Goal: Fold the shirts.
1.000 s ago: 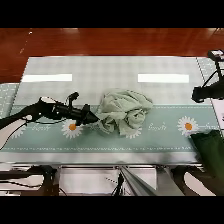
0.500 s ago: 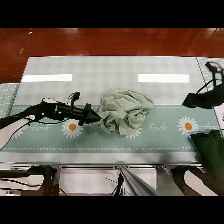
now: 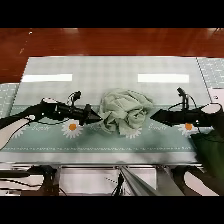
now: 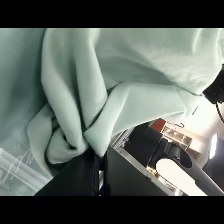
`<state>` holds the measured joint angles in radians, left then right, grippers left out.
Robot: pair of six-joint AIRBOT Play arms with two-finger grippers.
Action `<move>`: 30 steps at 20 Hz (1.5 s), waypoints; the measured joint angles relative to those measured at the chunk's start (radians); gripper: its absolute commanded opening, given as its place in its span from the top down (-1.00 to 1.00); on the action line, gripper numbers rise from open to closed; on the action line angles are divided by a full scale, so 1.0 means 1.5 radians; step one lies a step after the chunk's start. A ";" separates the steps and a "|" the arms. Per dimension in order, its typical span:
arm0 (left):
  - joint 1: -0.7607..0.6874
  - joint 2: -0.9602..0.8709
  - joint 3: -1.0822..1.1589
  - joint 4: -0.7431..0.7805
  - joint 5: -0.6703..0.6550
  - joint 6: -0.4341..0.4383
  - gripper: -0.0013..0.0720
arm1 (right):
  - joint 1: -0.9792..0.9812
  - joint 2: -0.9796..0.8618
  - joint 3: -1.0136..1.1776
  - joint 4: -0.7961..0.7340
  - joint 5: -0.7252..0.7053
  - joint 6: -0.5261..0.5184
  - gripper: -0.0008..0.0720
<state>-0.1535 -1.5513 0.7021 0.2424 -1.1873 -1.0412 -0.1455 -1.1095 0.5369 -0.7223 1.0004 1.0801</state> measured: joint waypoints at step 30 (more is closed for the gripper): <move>0.228 0.389 0.473 -0.072 -0.017 0.059 0.89 | 0.022 0.341 0.300 0.049 -0.171 0.032 0.91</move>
<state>0.1890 -0.9684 1.4109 0.1341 -1.2125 -0.9531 -0.1131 -0.5983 0.9874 -0.6491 0.7444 1.1286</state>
